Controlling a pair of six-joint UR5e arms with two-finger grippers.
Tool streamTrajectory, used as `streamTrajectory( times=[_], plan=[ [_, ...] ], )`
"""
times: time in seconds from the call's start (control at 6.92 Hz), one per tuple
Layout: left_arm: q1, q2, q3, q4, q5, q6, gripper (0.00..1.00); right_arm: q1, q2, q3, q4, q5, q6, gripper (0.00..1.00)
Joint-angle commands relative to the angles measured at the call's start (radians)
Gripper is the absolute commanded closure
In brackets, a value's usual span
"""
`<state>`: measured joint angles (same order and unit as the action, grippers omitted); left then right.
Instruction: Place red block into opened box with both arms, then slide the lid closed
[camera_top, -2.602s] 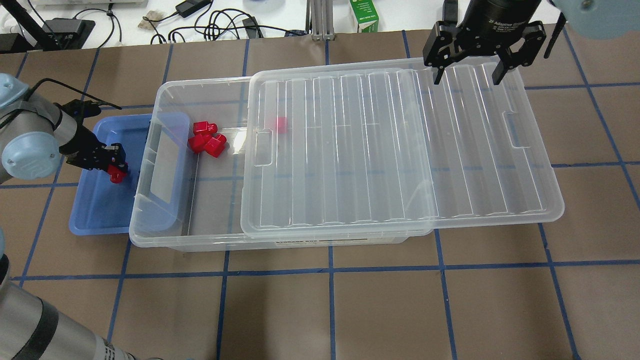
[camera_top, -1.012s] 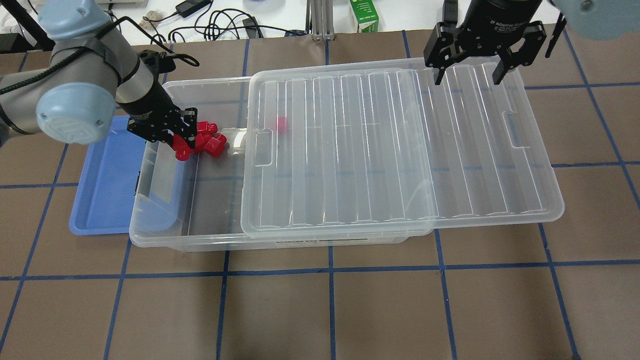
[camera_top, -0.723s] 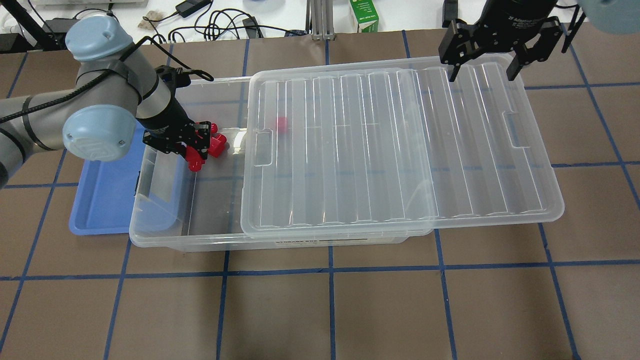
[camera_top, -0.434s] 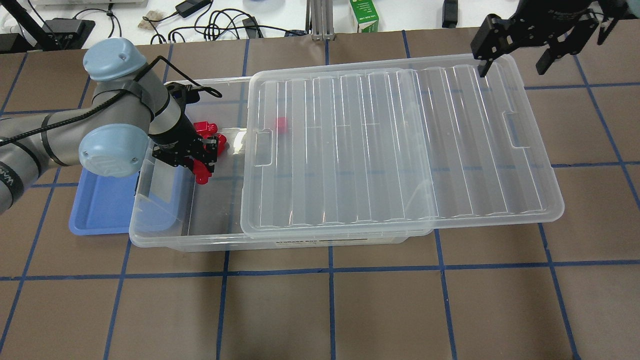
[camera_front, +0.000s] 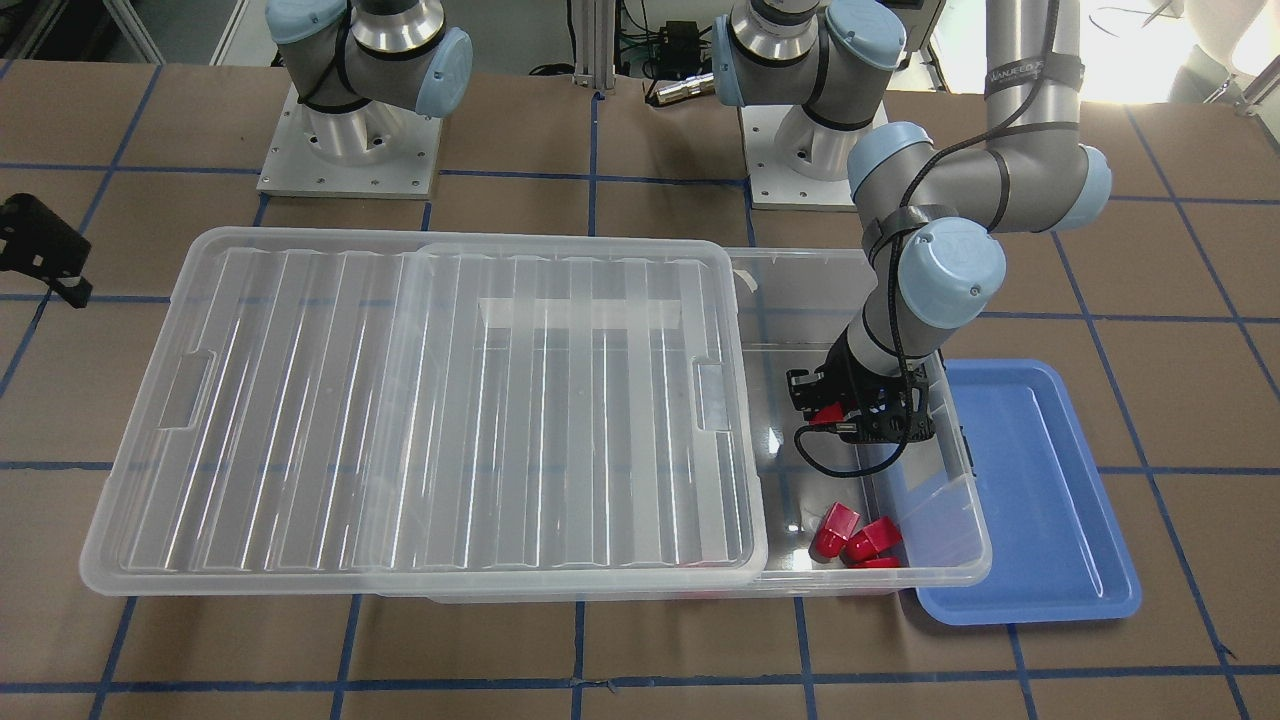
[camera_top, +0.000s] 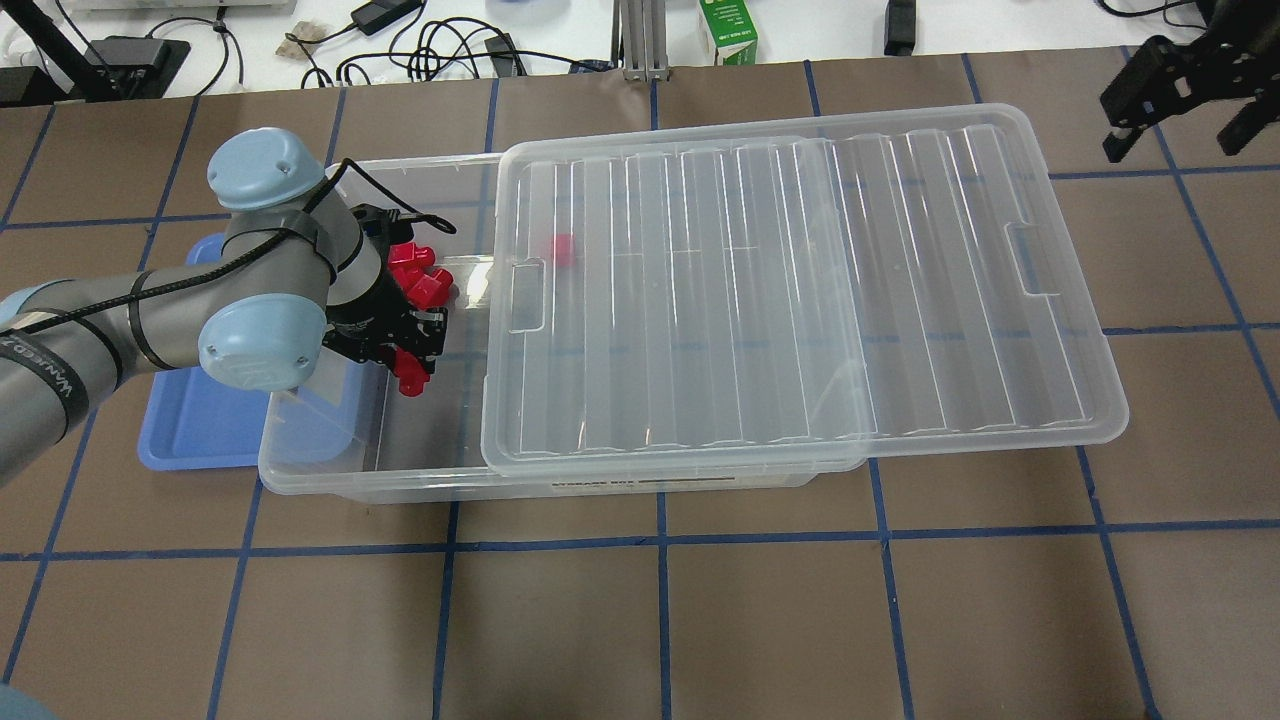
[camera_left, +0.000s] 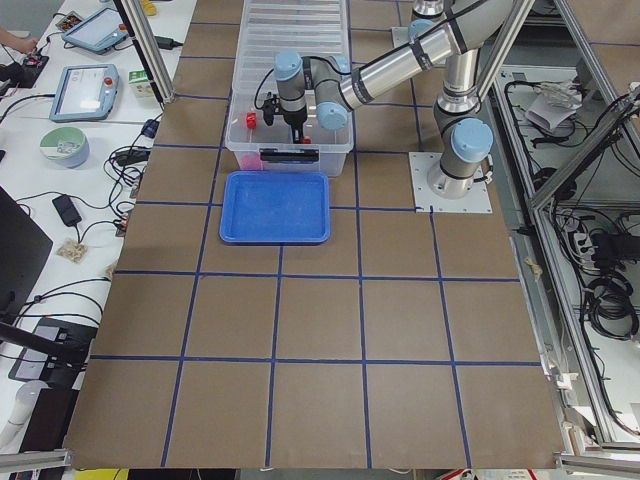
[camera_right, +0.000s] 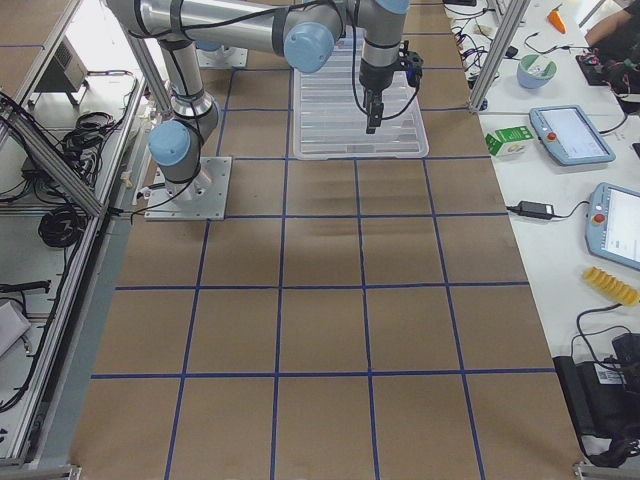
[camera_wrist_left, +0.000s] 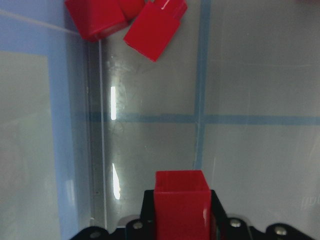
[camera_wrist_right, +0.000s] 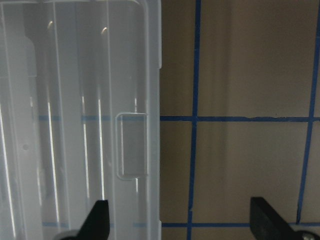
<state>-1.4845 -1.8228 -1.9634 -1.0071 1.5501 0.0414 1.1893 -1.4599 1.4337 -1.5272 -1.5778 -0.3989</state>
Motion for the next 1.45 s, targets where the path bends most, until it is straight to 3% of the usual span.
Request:
streamTrajectory(
  times=[0.0, 0.14, 0.29, 0.43, 0.72, 1.01, 1.3],
  plan=[
    [-0.006, -0.026, -0.025, 0.015, 0.002, -0.011, 1.00, -0.141, 0.029, 0.077, -0.026, -0.002, -0.147, 0.00],
    [-0.008, -0.030, -0.029, 0.016, -0.002, -0.012, 0.98, -0.163, 0.033, 0.146, -0.095, -0.005, -0.156, 0.00],
    [-0.007, -0.033, -0.028, 0.016, 0.002, 0.004, 0.40, -0.162, 0.035, 0.221, -0.170, -0.005, -0.149, 0.00],
    [-0.002, -0.027, -0.017, 0.015, 0.004, 0.005, 0.00, -0.155, 0.027, 0.281, -0.229, -0.005, -0.124, 0.00],
    [-0.003, 0.014, 0.047, -0.040, 0.002, 0.003, 0.00, -0.142, 0.026, 0.318, -0.266, 0.008, -0.094, 0.00],
    [-0.023, 0.113, 0.270, -0.377, 0.001, -0.011, 0.00, -0.021, 0.030, 0.321, -0.271, 0.012, 0.019, 0.00],
    [-0.028, 0.170, 0.398, -0.568, 0.005, -0.033, 0.00, 0.018, 0.035, 0.347, -0.271, 0.030, 0.083, 0.00]
  ],
)
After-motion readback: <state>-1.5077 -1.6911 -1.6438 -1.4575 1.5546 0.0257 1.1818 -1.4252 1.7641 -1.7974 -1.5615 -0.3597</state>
